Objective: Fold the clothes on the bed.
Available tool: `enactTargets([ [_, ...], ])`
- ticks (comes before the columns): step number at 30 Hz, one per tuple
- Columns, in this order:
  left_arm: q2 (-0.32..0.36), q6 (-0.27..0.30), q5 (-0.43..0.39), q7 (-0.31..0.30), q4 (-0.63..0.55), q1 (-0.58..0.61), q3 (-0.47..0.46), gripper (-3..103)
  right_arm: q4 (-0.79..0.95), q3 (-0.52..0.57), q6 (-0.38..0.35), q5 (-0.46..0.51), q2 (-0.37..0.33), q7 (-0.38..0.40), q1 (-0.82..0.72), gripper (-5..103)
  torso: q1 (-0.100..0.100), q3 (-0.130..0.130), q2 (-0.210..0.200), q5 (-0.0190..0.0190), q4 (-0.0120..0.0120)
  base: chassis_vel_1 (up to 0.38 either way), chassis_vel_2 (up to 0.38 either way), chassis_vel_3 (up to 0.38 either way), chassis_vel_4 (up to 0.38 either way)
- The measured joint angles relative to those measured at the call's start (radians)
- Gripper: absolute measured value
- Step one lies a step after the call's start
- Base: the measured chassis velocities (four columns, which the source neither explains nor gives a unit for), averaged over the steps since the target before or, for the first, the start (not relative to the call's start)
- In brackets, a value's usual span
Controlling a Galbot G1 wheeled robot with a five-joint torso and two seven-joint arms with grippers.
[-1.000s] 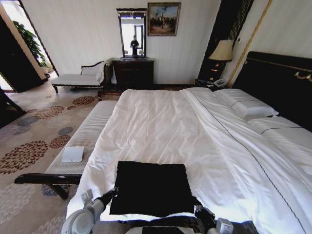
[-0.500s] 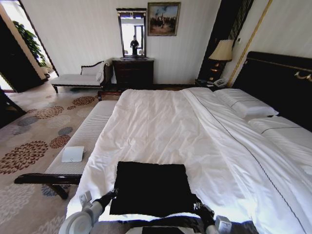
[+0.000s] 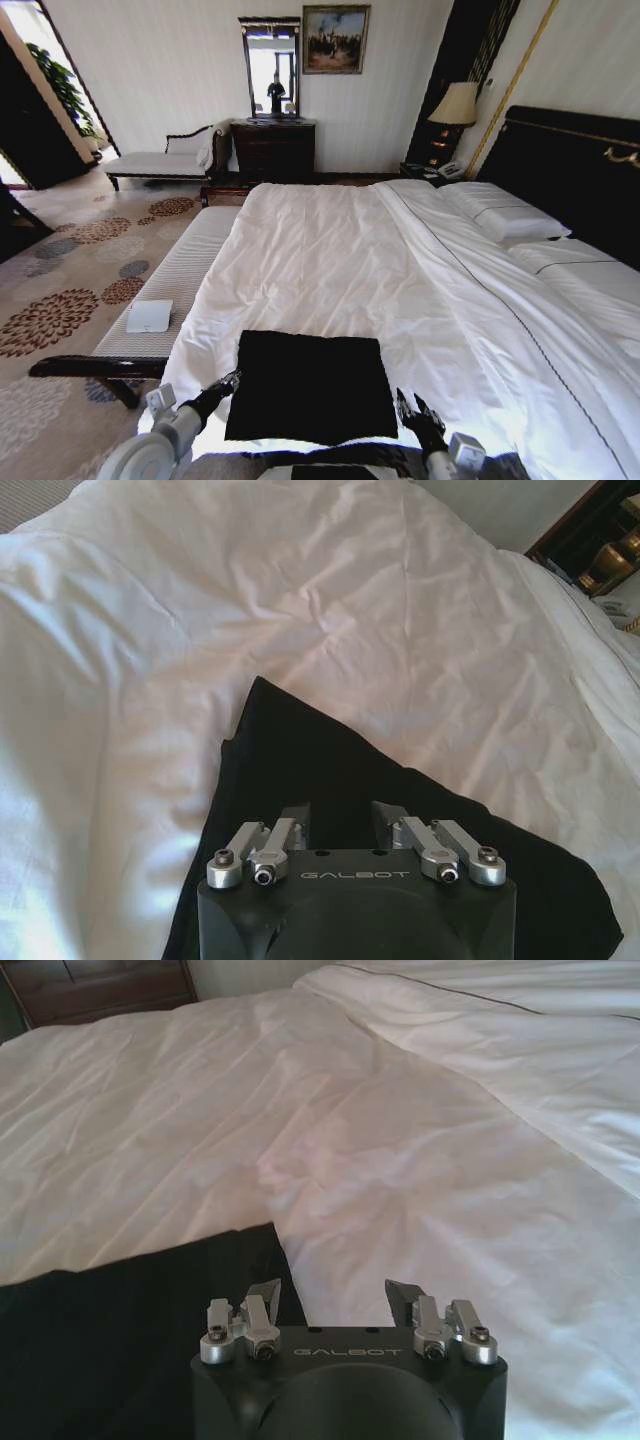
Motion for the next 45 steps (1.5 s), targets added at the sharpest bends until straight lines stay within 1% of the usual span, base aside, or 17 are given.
enactTargets([
  [3, -0.005, -0.007, -0.010, -0.036, 0.045, -0.042, -0.012, 56, -0.061, -0.003, -0.002, 0.075, 0.000, -0.059, 0.105, 75, 0.000, 0.000, 0.000, -0.0001, 0.0003, 0.000, 0.000, 0.000, 0.000],
  [4, -0.008, -0.019, -0.017, -0.052, 0.064, -0.066, -0.018, 56, -0.083, -0.004, -0.002, 0.094, -0.001, -0.080, 0.135, 80, 0.000, 0.000, 0.000, 0.0000, 0.0002, 0.000, 0.000, 0.000, 0.000],
  [5, -0.008, -0.019, -0.017, -0.052, 0.064, -0.066, -0.018, 56, -0.083, -0.004, -0.002, 0.094, -0.001, -0.080, 0.135, 80, 0.000, 0.000, 0.000, 0.0000, 0.0002, 0.000, 0.000, 0.000, 0.000],
  [6, -0.012, -0.035, -0.033, -0.072, 0.092, -0.103, -0.029, 61, -0.111, -0.005, 0.000, 0.116, -0.002, -0.109, 0.176, 80, 0.000, 0.000, 0.000, -0.0003, -0.0002, 0.000, 0.000, 0.000, 0.000],
  [8, -0.023, -0.073, -0.080, -0.099, 0.164, -0.188, -0.047, 73, -0.192, -0.004, 0.017, 0.174, -0.006, -0.183, 0.269, 91, 0.000, 0.000, 0.000, 0.0000, -0.0003, 0.000, 0.000, 0.000, 0.000],
  [9, -0.025, -0.089, -0.086, -0.091, 0.189, -0.213, -0.050, 78, -0.223, -0.002, 0.025, 0.200, -0.008, -0.217, 0.308, 96, 0.000, 0.000, 0.000, -0.0002, -0.0002, 0.000, 0.000, 0.000, 0.000],
  [10, -0.025, -0.089, -0.086, -0.091, 0.189, -0.213, -0.050, 78, -0.223, -0.002, 0.025, 0.200, -0.008, -0.217, 0.308, 96, 0.000, 0.000, 0.000, -0.0002, -0.0002, 0.000, 0.000, 0.000, 0.000],
  [11, -0.025, -0.105, -0.085, -0.065, 0.214, -0.231, -0.051, 78, -0.252, 0.000, 0.033, 0.225, -0.009, -0.252, 0.341, 99, 0.000, 0.000, 0.000, -0.0002, -0.0001, 0.000, 0.000, 0.000, 0.000],
  [14, -0.023, -0.149, -0.063, 0.041, 0.272, -0.273, -0.030, 94, -0.309, 0.004, 0.056, 0.271, -0.009, -0.325, 0.401, 100, 0.000, 0.000, 0.000, 0.0001, 0.0003, 0.000, 0.000, 0.000, 0.000],
  [15, -0.023, -0.149, -0.063, 0.041, 0.272, -0.273, -0.030, 94, -0.309, 0.004, 0.056, 0.271, -0.009, -0.325, 0.401, 100, 0.000, 0.000, 0.000, 0.0001, 0.0003, 0.000, 0.000, 0.000, 0.000],
  [17, -0.027, -0.193, -0.069, 0.119, 0.336, -0.326, 0.008, 99, -0.334, 0.005, 0.088, 0.288, -0.004, -0.377, 0.421, 100, 0.000, 0.000, 0.000, -0.0001, -0.0001, 0.000, 0.000, 0.000, 0.000],
  [18, -0.032, -0.215, -0.067, 0.150, 0.366, -0.349, 0.022, 99, -0.337, 0.006, 0.095, 0.288, 0.000, -0.387, 0.421, 100, 0.000, 0.000, 0.000, -0.0003, -0.0003, 0.000, 0.000, 0.000, 0.000],
  [19, -0.032, -0.215, -0.067, 0.150, 0.366, -0.349, 0.022, 99, -0.337, 0.006, 0.095, 0.288, 0.000, -0.387, 0.421, 100, 0.000, 0.000, 0.000, -0.0003, -0.0003, 0.000, 0.000, 0.000, 0.000],
  [23, -0.050, -0.269, -0.046, 0.234, 0.472, -0.408, 0.059, 100, -0.338, 0.008, 0.104, 0.263, 0.020, -0.393, 0.406, 100, 0.000, 0.000, 0.000, -0.0001, -0.0005, 0.000, 0.000, 0.000, 0.000],
  [27, -0.070, -0.279, -0.037, 0.248, 0.540, -0.432, 0.062, 100, -0.341, 0.004, 0.104, 0.243, 0.034, -0.380, 0.407, 100, 0.000, 0.000, 0.000, 0.0000, 0.0003, 0.000, 0.000, 0.000, 0.000],
  [35, -0.092, -0.282, 0.001, 0.261, 0.682, -0.498, 0.089, 100, -0.332, 0.010, 0.100, 0.221, 0.047, -0.333, 0.391, 100, 0.000, 0.000, 0.000, -0.0001, -0.0002, 0.000, 0.000, 0.000, 0.000],
  [45, -0.135, -0.292, 0.009, 0.257, 0.693, -0.487, 0.098, 100, -0.333, 0.006, 0.093, 0.218, 0.043, -0.308, 0.400, 100, 0.000, 0.000, 0.000, -0.0001, -0.0002, 0.000, 0.000, 0.000, 0.000],
])
